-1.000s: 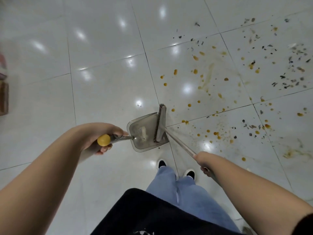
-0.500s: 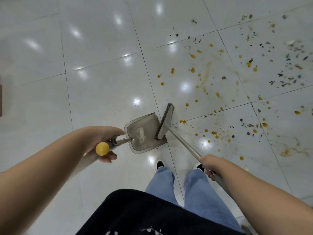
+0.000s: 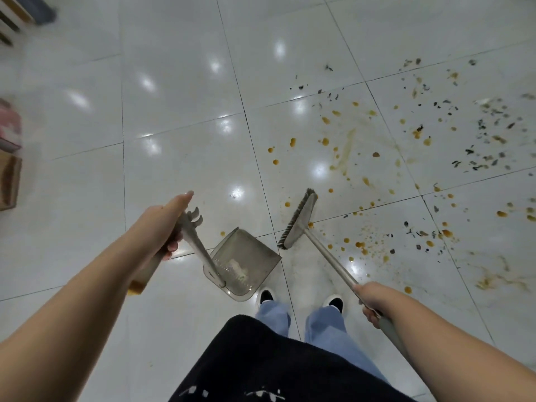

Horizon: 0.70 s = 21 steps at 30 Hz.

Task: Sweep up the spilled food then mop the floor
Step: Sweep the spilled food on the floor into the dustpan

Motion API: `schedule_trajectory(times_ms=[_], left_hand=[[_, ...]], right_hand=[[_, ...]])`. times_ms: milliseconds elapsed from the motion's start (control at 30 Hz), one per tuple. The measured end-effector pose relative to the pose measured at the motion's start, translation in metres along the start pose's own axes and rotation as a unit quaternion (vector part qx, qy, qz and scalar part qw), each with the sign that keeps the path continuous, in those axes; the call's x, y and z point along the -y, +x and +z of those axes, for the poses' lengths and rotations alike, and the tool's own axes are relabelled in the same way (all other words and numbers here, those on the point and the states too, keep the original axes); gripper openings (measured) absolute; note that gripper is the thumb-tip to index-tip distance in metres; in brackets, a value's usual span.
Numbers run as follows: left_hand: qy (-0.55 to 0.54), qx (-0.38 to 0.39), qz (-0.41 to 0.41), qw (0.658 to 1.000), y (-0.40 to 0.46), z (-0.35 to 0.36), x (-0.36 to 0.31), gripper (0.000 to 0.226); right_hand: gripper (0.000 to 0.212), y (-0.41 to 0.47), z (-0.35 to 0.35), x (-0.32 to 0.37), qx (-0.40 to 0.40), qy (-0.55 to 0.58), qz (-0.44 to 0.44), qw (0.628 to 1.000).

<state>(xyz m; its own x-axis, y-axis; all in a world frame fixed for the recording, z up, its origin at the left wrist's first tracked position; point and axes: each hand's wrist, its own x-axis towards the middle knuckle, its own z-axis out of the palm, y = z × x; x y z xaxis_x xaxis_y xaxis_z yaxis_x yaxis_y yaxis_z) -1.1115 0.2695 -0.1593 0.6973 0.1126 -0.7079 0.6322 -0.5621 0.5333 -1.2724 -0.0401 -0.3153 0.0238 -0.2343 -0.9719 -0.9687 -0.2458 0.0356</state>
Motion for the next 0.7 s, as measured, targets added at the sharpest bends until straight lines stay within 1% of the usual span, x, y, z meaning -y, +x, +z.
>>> schedule_trajectory(times_ms=[67, 167, 200, 267, 333, 400, 500, 567, 700], left_hand=[[-0.019, 0.002, 0.017, 1.000, -0.002, 0.002, -0.003, 0.046], [-0.055, 0.069, 0.058, 0.994, -0.007, 0.008, -0.006, 0.045], [-0.058, 0.090, 0.056, 0.993, -0.009, 0.012, -0.005, 0.047], [-0.076, 0.124, 0.014, 0.989, -0.012, 0.020, -0.002, 0.053], [-0.098, 0.150, -0.032, 0.983, -0.014, 0.026, 0.004, 0.065], [-0.079, 0.179, -0.079, 0.977, -0.017, 0.030, 0.012, 0.083], [-0.057, 0.212, -0.125, 0.968, -0.027, 0.038, 0.031, 0.096], [-0.068, 0.218, -0.137, 0.964, -0.031, 0.042, 0.041, 0.095], [-0.152, 0.186, -0.106, 0.965, -0.030, 0.049, 0.038, 0.071]], right_hand=[[0.040, 0.003, -0.001, -0.007, -0.003, 0.009, 0.000, 1.000], [0.037, 0.004, -0.005, -0.017, -0.011, 0.054, 0.022, 0.998], [0.037, 0.003, -0.005, -0.020, -0.014, 0.060, 0.026, 0.998], [0.038, 0.003, -0.005, -0.025, -0.013, 0.068, 0.031, 0.997], [0.039, 0.003, -0.003, -0.030, -0.009, 0.084, 0.040, 0.996], [0.039, 0.000, 0.000, -0.033, -0.010, 0.101, 0.044, 0.994], [0.040, -0.003, 0.004, -0.036, -0.014, 0.105, 0.042, 0.994], [0.041, -0.005, 0.007, -0.036, -0.014, 0.112, 0.047, 0.992], [0.040, -0.008, 0.011, -0.037, -0.019, 0.122, 0.057, 0.991]])
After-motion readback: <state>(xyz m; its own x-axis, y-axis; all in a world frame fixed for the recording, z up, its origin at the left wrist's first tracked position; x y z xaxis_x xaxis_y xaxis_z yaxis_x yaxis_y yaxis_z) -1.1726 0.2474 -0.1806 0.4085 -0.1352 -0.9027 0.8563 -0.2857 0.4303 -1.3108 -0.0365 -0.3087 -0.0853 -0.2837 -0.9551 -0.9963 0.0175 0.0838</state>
